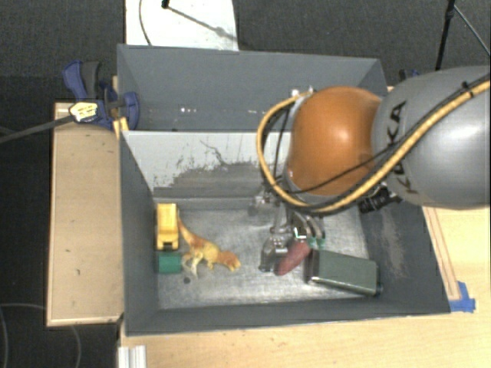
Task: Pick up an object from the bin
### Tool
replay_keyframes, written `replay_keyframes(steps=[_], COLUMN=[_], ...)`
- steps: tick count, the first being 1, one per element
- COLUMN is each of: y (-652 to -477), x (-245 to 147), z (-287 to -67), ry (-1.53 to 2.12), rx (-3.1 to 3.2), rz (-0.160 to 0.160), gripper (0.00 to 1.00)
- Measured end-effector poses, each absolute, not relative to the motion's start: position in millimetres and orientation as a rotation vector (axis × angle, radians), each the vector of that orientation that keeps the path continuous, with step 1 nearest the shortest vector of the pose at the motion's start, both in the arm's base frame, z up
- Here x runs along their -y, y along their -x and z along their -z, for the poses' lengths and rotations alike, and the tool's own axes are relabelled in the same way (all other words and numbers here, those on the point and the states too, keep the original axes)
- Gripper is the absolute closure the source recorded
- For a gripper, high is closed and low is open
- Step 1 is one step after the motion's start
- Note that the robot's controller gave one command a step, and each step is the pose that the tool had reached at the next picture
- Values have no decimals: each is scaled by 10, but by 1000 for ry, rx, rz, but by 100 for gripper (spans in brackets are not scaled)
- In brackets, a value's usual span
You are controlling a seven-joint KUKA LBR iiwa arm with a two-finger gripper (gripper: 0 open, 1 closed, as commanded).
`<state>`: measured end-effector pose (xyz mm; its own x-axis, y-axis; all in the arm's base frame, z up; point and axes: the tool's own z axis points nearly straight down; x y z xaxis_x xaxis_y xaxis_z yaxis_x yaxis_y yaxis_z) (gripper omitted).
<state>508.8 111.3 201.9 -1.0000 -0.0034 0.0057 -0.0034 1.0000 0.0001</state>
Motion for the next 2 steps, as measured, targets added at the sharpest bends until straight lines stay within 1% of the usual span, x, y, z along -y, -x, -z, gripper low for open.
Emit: replay_keyframes(steps=[1, 2], y=[-5107, -5148], x=[-1107, -1596], z=[-2058, -1415], ry=[1, 6], rx=[3144, 3149], rz=[2, 4], gripper=[0, 0])
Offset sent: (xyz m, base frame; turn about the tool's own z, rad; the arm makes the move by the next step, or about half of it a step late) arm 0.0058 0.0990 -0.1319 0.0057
